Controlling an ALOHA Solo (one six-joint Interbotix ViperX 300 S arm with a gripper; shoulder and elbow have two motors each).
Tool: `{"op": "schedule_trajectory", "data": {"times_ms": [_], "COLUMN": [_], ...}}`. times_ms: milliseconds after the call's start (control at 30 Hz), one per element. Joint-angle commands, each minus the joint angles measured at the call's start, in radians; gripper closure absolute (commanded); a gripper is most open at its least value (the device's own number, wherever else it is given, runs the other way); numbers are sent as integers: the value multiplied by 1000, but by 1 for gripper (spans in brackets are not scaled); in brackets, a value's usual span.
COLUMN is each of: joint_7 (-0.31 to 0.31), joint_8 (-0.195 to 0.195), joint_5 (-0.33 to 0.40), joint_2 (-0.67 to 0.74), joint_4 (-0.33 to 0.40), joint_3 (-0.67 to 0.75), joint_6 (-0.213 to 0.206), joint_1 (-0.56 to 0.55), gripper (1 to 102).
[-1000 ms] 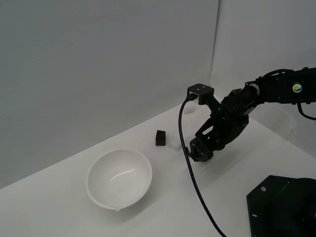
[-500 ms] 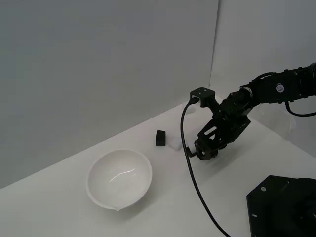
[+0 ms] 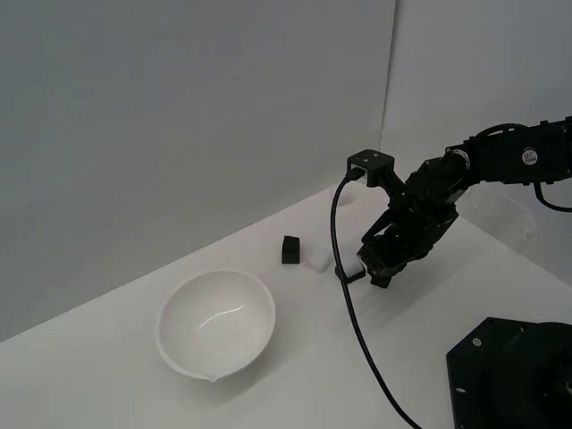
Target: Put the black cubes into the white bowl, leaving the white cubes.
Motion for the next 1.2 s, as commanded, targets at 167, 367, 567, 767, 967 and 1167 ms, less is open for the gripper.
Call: {"op": "schedule_trajectory", "data": {"times_ms": [167, 367, 567, 767, 967, 1167], "joint_7": [32, 78, 81, 80, 72, 2], "joint_8": [5, -5, -44, -64, -66, -67], "joint_5": [-21, -86, -153, -236, -313, -359], "joint_2": [69, 167, 195, 163, 87, -20], "joint_4": [-14, -81, -147, -233, -308, -351], "joint_3": [77, 175, 201, 166, 92, -14], "joint_6": [-8, -14, -25, -34, -57, -86], "joint_1": [-15, -98, -238, -354, -456, -568], "gripper": [100, 100, 100, 100, 100, 100]}}
